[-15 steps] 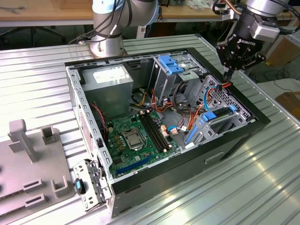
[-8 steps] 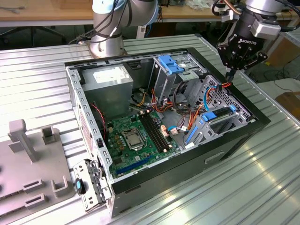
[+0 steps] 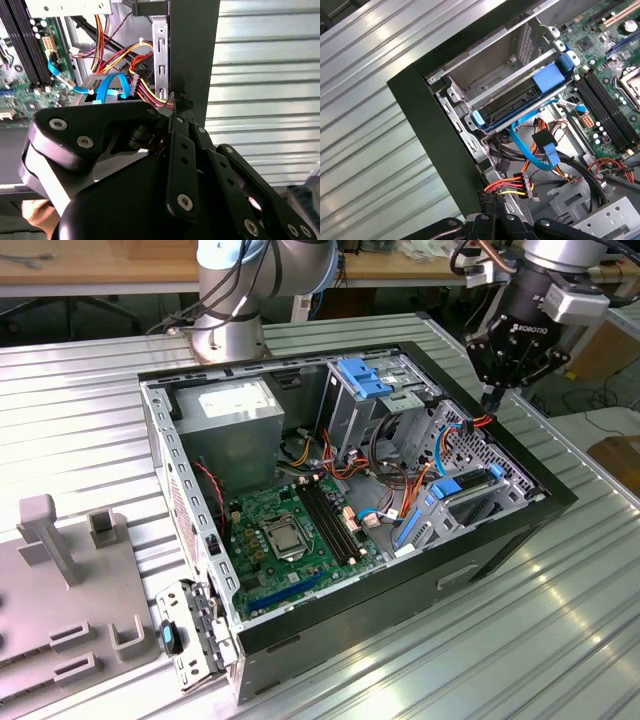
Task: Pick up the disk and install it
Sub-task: 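Insert the first disk wire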
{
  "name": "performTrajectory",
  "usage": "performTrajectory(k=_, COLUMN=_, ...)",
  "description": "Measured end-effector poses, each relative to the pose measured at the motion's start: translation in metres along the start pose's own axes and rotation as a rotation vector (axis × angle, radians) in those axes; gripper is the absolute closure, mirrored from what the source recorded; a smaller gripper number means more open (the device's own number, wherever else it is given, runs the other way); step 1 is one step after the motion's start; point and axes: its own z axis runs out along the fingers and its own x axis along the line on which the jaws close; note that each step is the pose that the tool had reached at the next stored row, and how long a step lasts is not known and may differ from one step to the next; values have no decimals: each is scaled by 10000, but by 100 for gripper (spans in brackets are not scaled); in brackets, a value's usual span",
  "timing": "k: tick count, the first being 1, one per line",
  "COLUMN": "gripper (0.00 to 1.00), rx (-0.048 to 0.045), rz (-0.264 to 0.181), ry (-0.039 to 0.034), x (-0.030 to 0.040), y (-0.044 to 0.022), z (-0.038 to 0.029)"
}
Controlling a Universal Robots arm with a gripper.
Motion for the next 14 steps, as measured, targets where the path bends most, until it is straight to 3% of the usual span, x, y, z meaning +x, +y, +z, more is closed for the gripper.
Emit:
performTrajectory(k=1, gripper=89, rx=-39, rz=-166, ry=46, x=0, y=0, z=-1)
performTrajectory(k=3, gripper=89, rx=-705, rz=-689, ry=502, x=-1, y=-6, z=-1)
performTrajectory(k=4, gripper=89, rx=-1063, rz=-725, ry=704, x=-68, y=-120, z=-15)
performTrajectory(k=6, gripper=89, rx=-1303, rz=-736, ry=837, x=-103, y=-178, z=-24)
performTrajectory(k=7, gripper=89, rx=-1669, rz=-752, ry=1040, x=-140, y=-245, z=-33)
performTrajectory(k=9, gripper=89, rx=-2223, rz=-793, ry=1343, x=-154, y=-277, z=-31)
performTrajectory(k=10, gripper=89, rx=-2246, rz=-886, ry=1370, x=-155, y=-278, z=-27)
performTrajectory(k=12, gripper=89, rx=-2206, rz=-1227, ry=1425, x=-157, y=-282, z=-17)
performTrajectory(k=14, gripper=89, rx=-2203, rz=-1331, ry=1427, x=-173, y=-308, z=-13)
